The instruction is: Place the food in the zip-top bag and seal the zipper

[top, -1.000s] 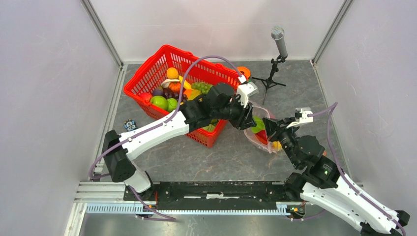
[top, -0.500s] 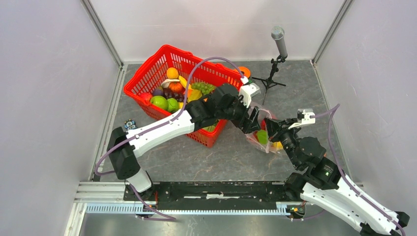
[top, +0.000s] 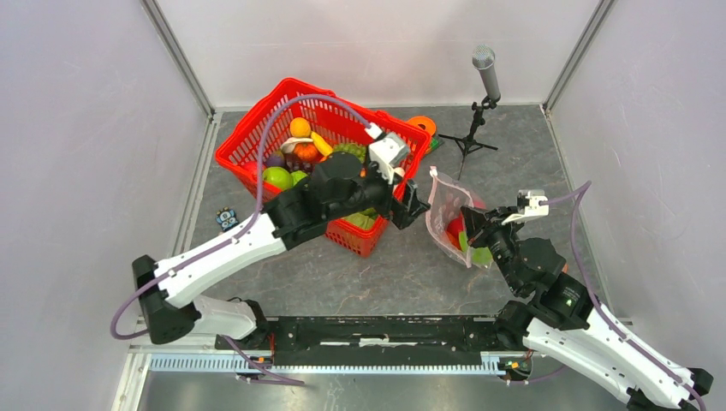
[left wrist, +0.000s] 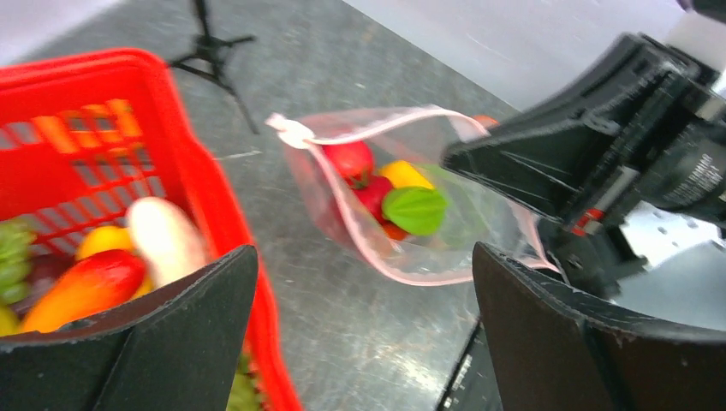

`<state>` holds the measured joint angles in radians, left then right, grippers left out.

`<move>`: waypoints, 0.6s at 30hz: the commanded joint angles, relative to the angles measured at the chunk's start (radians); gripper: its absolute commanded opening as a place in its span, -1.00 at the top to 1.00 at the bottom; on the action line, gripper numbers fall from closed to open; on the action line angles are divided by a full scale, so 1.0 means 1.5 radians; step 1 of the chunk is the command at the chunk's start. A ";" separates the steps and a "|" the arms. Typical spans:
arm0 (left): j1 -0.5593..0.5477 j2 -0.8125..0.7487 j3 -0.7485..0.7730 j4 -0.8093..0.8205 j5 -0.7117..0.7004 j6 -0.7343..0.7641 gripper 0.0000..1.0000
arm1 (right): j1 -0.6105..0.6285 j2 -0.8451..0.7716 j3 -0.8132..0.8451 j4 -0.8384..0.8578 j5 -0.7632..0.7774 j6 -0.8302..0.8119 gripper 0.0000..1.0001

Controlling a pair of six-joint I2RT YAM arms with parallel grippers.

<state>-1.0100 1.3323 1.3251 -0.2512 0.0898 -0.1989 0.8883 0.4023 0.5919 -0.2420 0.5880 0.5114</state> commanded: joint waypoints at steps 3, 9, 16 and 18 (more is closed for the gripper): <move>0.039 -0.050 -0.030 -0.009 -0.230 0.047 -1.00 | 0.002 -0.001 0.004 0.008 0.019 0.009 0.85; 0.169 -0.030 -0.049 -0.027 -0.093 0.020 -1.00 | 0.003 -0.002 0.001 0.006 0.020 0.012 0.85; 0.289 0.078 -0.012 -0.023 0.073 0.100 -1.00 | 0.002 0.001 0.001 0.010 0.014 0.014 0.85; 0.303 0.133 0.041 -0.086 0.094 0.130 -1.00 | 0.002 0.005 0.007 0.010 0.008 0.010 0.85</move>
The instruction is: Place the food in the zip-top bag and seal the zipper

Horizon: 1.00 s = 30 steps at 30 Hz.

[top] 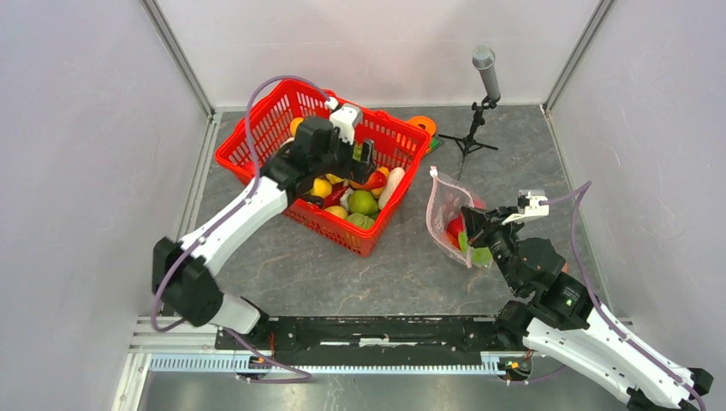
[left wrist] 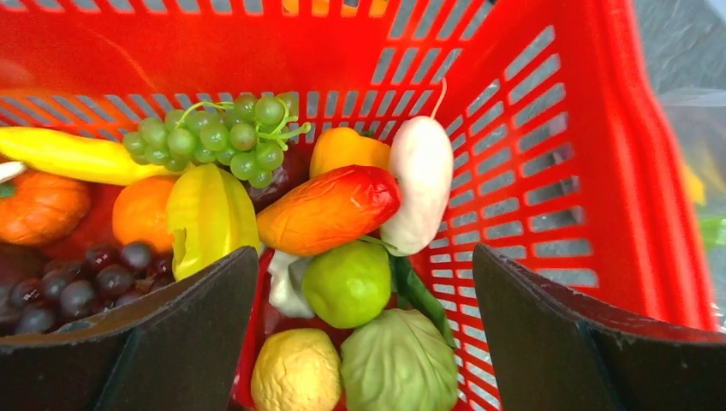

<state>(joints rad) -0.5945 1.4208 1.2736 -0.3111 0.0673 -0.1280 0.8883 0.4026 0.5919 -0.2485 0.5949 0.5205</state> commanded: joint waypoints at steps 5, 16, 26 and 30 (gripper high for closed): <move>0.055 0.173 0.128 -0.095 0.142 0.112 -1.00 | 0.002 0.004 0.021 0.008 0.008 -0.001 0.85; 0.060 0.317 0.132 0.003 0.168 0.209 -0.98 | 0.002 0.011 0.025 0.003 -0.003 0.003 0.85; 0.060 0.345 0.110 0.032 0.089 0.214 -0.79 | 0.002 0.004 0.014 0.000 -0.004 0.010 0.85; 0.060 0.322 0.081 0.045 0.108 0.180 -0.19 | 0.003 0.002 0.014 -0.004 -0.001 0.010 0.85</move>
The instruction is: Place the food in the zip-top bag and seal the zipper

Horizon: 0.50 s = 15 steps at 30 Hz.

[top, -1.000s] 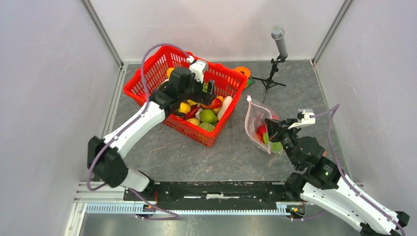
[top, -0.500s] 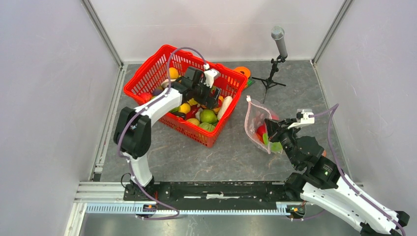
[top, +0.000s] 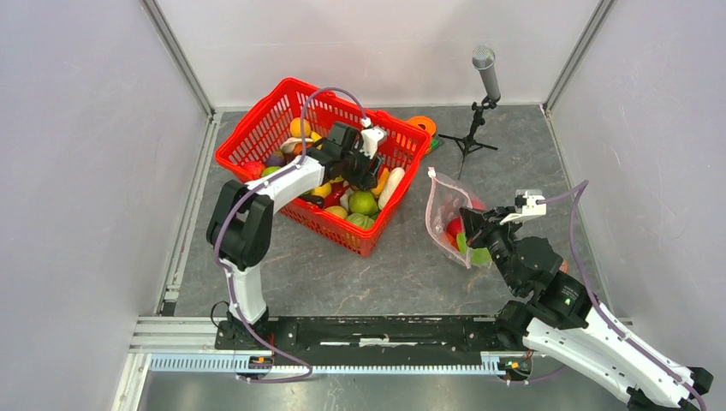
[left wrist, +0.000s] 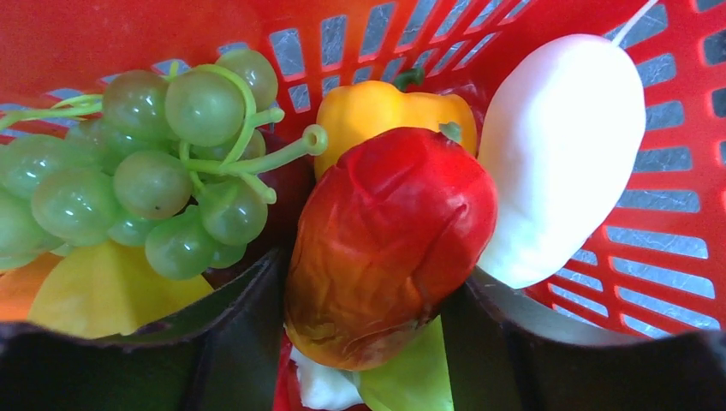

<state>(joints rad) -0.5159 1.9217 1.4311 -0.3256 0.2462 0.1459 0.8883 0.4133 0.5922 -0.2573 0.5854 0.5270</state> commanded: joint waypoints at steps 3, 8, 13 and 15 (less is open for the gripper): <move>0.004 -0.056 -0.033 0.045 0.003 -0.039 0.09 | 0.002 -0.009 0.014 -0.002 0.007 0.006 0.85; -0.006 -0.174 -0.067 0.064 -0.039 -0.081 0.14 | 0.003 -0.012 0.011 0.000 0.016 0.009 0.85; -0.006 -0.279 -0.109 0.094 -0.026 -0.109 0.14 | 0.002 0.000 0.007 0.007 0.013 0.010 0.85; -0.006 -0.309 -0.120 0.104 -0.005 -0.135 0.14 | 0.002 0.005 0.007 0.008 0.012 0.007 0.85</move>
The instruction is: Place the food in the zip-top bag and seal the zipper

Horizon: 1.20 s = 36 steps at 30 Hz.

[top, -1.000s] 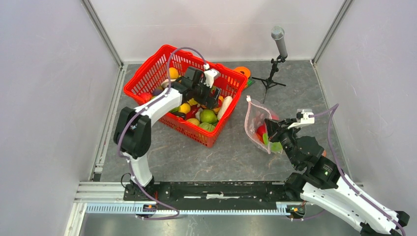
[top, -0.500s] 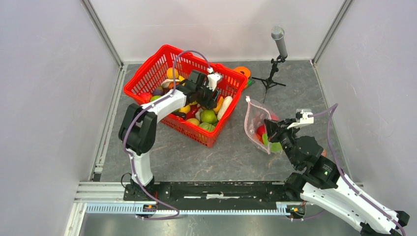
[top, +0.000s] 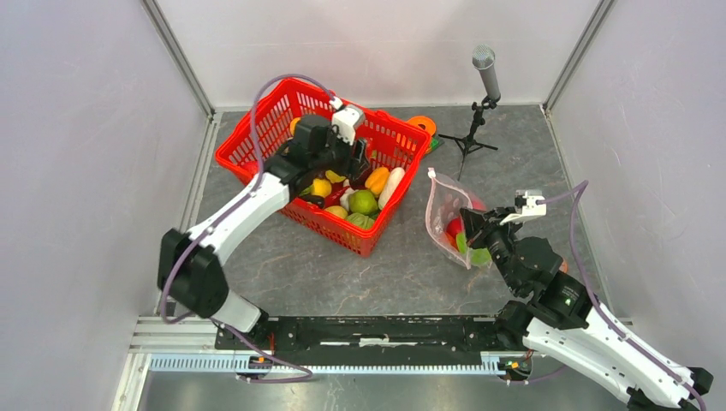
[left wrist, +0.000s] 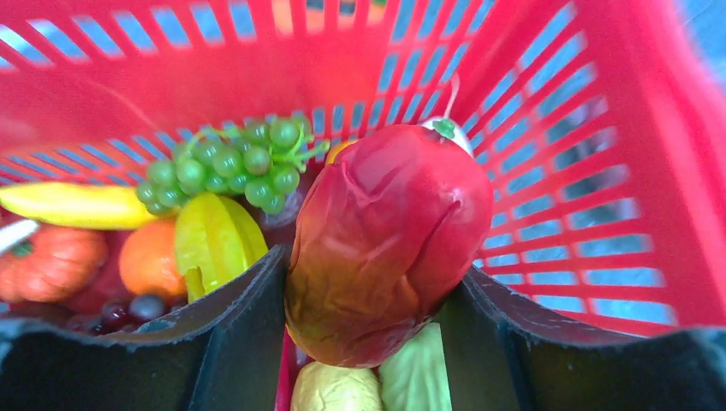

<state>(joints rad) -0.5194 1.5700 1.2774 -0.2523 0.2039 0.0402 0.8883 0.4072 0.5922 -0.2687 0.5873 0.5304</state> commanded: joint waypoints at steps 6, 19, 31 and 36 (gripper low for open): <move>-0.005 -0.143 -0.067 0.151 0.193 -0.139 0.12 | 0.002 0.019 0.006 0.024 0.011 0.001 0.85; -0.111 -0.225 -0.139 0.396 0.265 -0.281 0.07 | 0.002 0.031 0.003 0.037 0.013 0.002 0.85; -0.262 -0.112 -0.221 0.767 0.154 -0.402 0.01 | 0.002 0.025 0.004 0.051 0.010 0.009 0.85; -0.296 -0.067 -0.199 0.739 0.132 -0.380 -0.01 | 0.002 -0.002 -0.004 0.064 0.021 0.023 0.86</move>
<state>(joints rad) -0.9287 1.4315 0.9318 0.7807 0.4541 -0.5228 0.8883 0.4351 0.5903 -0.2329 0.5877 0.5377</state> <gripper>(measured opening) 0.641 0.076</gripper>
